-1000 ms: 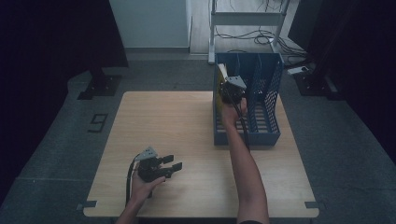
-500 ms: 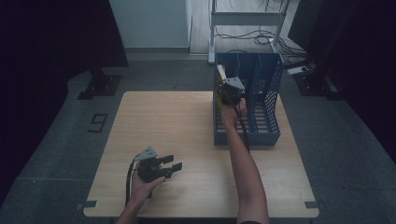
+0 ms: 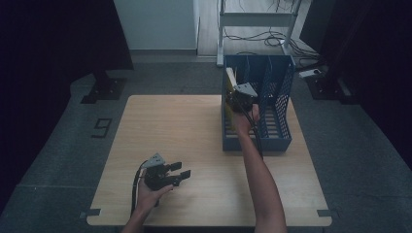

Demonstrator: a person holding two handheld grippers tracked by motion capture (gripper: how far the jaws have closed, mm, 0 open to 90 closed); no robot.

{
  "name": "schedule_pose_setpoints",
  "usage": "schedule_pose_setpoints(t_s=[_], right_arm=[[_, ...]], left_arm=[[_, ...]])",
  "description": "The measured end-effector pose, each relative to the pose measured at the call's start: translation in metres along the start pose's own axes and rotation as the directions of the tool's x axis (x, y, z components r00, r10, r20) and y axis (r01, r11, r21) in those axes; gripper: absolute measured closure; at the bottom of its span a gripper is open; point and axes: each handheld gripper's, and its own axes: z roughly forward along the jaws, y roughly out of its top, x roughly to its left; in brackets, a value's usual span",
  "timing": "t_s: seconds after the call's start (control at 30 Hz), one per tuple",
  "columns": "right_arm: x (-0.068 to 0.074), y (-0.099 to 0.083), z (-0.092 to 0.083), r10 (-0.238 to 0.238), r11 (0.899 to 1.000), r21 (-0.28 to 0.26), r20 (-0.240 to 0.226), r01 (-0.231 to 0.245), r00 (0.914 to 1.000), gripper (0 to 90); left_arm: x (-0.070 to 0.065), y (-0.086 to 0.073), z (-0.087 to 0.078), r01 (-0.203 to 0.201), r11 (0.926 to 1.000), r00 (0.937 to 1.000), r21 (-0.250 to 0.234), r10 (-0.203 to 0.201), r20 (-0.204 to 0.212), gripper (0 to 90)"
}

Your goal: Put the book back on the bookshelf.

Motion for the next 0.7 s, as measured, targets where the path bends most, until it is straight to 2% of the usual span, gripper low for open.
schedule_pose_setpoints(t_s=[0.27,0.7], right_arm=[[-0.003,-0.009,-0.003,-0.014,1.000,0.024,-0.010,0.014,0.9999,54.7],[0.002,-0.011,-0.019,-0.012,1.000,0.013,-0.028,0.012,0.9995,48.9]], left_arm=[[0.002,-0.001,0.002,0.004,1.0000,1.0000,0.007,-0.004,-0.004,39.4],[0.000,-0.001,0.005,-0.002,0.9998,1.0000,0.018,0.002,0.001,39.4]])
